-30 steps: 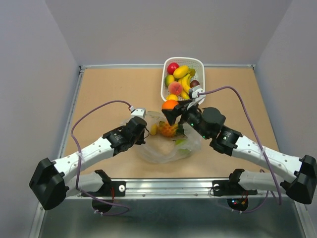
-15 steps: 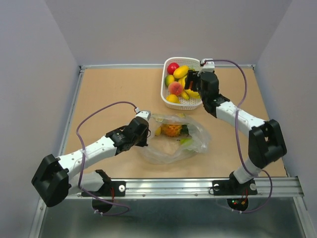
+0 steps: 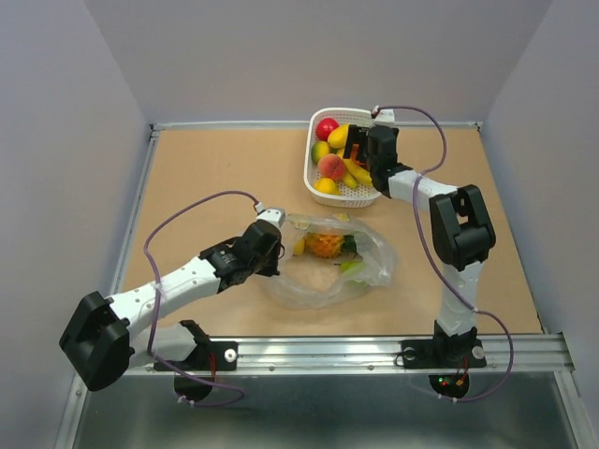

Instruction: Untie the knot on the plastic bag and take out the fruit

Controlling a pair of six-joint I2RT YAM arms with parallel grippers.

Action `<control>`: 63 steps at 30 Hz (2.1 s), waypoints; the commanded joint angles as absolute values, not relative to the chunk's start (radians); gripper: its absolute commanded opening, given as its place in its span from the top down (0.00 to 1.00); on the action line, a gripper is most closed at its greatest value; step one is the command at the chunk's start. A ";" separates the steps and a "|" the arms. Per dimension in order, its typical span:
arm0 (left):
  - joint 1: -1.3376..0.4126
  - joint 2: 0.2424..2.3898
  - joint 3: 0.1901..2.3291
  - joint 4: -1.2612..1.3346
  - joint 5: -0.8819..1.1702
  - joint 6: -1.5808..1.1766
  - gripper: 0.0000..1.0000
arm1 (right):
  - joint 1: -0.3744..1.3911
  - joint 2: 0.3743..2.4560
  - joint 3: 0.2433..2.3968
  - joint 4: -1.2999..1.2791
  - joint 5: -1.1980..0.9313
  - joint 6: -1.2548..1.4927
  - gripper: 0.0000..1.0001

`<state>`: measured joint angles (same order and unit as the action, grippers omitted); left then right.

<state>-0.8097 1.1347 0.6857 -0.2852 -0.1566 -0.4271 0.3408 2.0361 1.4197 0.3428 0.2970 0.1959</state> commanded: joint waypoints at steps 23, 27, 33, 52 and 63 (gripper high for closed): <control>-0.765 0.882 0.888 -0.397 -0.493 -0.361 1.00 | 0.661 1.192 1.040 0.069 -0.191 -0.008 0.10; -0.764 0.880 0.951 -0.417 -0.545 -0.281 1.00 | 0.741 1.132 0.993 0.052 -0.253 0.034 0.20; -0.764 0.879 0.875 -0.356 -0.473 -0.271 1.00 | 0.868 1.155 0.965 0.005 -0.279 0.063 0.38; -0.750 0.864 0.744 -0.256 -0.411 -0.334 1.00 | 1.042 1.284 0.795 -0.176 0.063 0.330 0.76; -0.750 0.838 0.739 -0.278 -0.385 -0.388 1.00 | 1.045 1.163 0.565 -0.233 0.100 0.597 0.73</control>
